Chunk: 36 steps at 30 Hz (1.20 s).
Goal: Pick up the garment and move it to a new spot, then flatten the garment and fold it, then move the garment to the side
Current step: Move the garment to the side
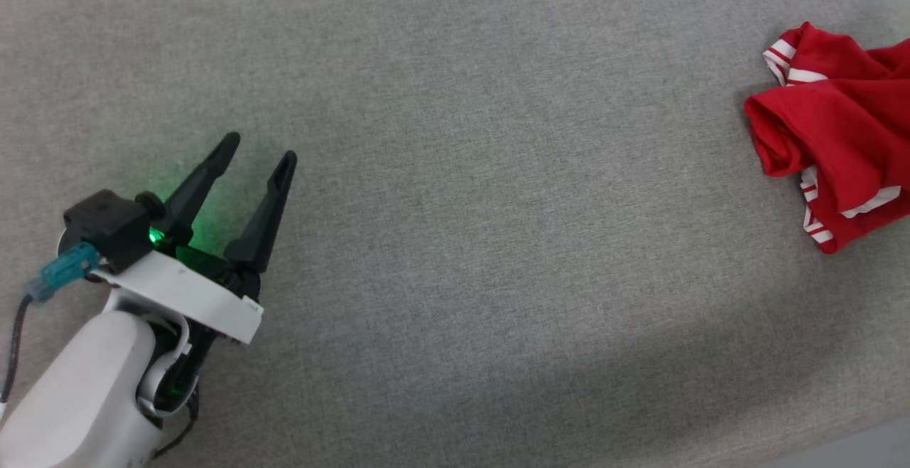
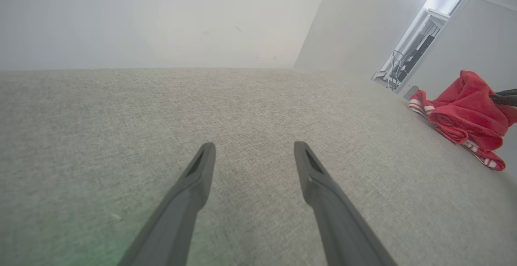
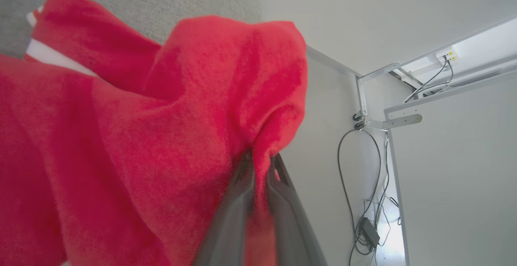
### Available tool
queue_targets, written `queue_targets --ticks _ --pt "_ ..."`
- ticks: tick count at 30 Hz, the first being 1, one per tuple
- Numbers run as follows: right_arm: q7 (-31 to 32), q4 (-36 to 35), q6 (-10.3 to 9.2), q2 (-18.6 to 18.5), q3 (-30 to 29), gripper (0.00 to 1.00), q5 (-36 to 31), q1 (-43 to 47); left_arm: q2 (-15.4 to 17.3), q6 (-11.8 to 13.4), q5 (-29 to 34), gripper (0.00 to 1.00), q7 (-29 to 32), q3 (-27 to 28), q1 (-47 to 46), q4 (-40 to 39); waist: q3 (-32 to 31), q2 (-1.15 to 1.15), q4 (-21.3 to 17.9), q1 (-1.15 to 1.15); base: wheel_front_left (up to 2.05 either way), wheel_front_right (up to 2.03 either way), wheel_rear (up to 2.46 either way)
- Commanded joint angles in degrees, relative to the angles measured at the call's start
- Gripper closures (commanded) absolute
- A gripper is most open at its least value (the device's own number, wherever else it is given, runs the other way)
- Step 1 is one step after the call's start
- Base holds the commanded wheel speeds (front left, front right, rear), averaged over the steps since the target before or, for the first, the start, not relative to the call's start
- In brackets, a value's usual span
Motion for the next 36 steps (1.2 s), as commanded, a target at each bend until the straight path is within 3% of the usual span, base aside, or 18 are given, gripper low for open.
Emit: queue_targets --ticks 1,6,7,8,10,11,13,14,23,36 --pt "-0.4 1.6 -0.12 0.7 -0.2 1.00 -0.6 -1.1 0.2 -0.1 -0.4 0.00 0.0 -0.2 -0.5 0.2 0.2 0.00 0.3 0.00 0.00 0.00 0.00" --pt "-1.7 6.3 -0.12 2.5 -1.5 1.00 -0.3 -2.9 0.2 -0.1 -0.8 0.00 0.0 -0.6 -1.1 0.3 0.1 0.00 0.8 0.00 0.00 0.00 0.00" --pt "-1.9 7.1 -0.12 2.5 -1.9 0.94 -0.4 -3.3 0.1 -0.1 -0.9 0.00 0.0 -0.6 -1.2 0.3 0.0 0.00 0.9 0.00 0.00 0.00 0.00" --pt "-2.3 8.0 -0.12 2.7 -2.4 0.80 -0.4 -3.6 0.1 -0.1 -1.0 0.00 0.0 -0.7 -1.3 0.4 -0.1 0.00 1.0 0.00 0.00 0.00 0.00" --pt "-3.4 9.3 -0.12 2.9 -3.1 0.69 -1.1 -4.2 0.1 -0.1 -1.0 0.00 0.0 -0.7 -1.5 0.4 -0.3 0.00 1.3 0.00 0.00 0.00 0.00" --pt "-3.9 10.1 -0.12 2.6 -3.7 0.54 -1.3 -4.6 0.0 -0.1 -1.0 0.00 0.0 -0.6 -1.5 0.4 -0.4 0.00 1.4 0.00 0.00 0.00 0.00" --pt "-4.7 11.4 -0.12 2.8 -4.4 0.07 -1.9 -5.1 0.0 -0.1 -1.1 0.00 0.0 -0.5 -1.2 0.4 -0.8 0.00 1.7 0.00 0.00 0.00 0.00" --pt "-5.1 12.0 -0.12 2.7 -4.9 0.00 -2.1 -5.4 -0.1 -0.1 -1.0 0.00 0.0 -0.5 -1.0 0.5 -1.1 0.00 1.8 0.00 0.00 0.00 0.00" --pt "-8.7 15.4 -0.12 3.1 -6.7 0.00 -1.5 -6.7 -1.3 -0.1 -0.5 0.00 0.0 0.7 0.9 1.0 -4.1 0.00 3.8 0.00 0.00 0.00 0.00" --pt "-18.5 14.4 -0.12 9.3 -7.5 0.00 0.9 -1.8 -4.8 -0.1 0.7 0.00 0.0 5.7 8.6 1.4 -13.1 0.00 9.1 0.00 0.00 0.00 0.00"
